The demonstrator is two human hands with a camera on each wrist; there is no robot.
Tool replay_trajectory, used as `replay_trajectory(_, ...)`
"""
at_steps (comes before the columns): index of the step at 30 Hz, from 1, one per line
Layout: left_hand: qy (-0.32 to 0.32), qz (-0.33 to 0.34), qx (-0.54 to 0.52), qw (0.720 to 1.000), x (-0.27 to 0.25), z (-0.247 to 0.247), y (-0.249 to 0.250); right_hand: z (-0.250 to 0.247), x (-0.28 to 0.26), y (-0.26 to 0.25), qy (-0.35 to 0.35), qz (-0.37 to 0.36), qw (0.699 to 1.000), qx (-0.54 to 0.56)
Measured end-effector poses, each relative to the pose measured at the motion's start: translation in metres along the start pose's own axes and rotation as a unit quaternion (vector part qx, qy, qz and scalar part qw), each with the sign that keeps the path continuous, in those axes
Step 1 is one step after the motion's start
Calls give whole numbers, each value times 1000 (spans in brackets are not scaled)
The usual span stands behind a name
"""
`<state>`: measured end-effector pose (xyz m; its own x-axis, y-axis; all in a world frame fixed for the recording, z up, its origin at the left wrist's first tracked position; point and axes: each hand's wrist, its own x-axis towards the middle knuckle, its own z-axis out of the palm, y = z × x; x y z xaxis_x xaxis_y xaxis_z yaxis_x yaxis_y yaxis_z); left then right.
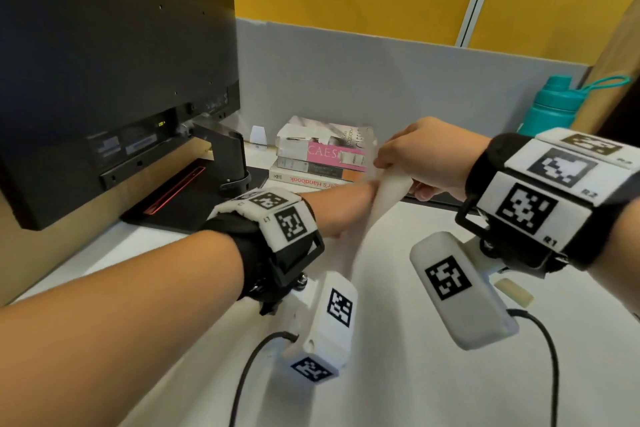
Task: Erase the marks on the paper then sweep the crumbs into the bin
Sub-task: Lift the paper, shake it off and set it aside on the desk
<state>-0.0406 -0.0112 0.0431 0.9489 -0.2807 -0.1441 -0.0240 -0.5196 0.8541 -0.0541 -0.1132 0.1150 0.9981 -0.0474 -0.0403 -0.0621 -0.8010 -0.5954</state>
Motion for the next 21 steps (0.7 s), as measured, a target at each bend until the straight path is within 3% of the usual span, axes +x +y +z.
replay_trajectory(2, 0, -33, 35, 999, -3, -10, 0, 1, -2, 0, -6, 2, 1000, -7)
replay_trajectory(4, 103, -55, -5, 993, 5, -30, 5, 1, -3, 0, -7, 2, 1000, -10)
replay_trajectory(6, 170, -16, -88, 981, 14, -40, 12, 1, -4, -1, -8, -3, 1000, -8)
replay_trajectory(8, 151, 15, -137, 979, 16, -29, 16, 2, -4, -4, -9, -15, 1000, -3)
replay_trajectory(10, 85, -10, -142, 986, 19, -7, 11, 3, -5, -7, -12, -26, 1000, -3)
replay_trajectory(14, 145, -50, -210, 966, 33, 1, -4, 2, -8, -6, -16, -25, 1000, -7)
replay_trajectory(16, 104, 5, -256, 961, 29, 3, -5, 1, -9, -8, -16, -31, 999, -9)
replay_trajectory(18, 82, 16, -254, 963, 26, 8, -8, 1, -12, -12, -23, -39, 999, -18)
replay_trajectory(21, 146, -14, -285, 947, 28, 7, -13, 1, -14, -14, -29, -39, 998, -33)
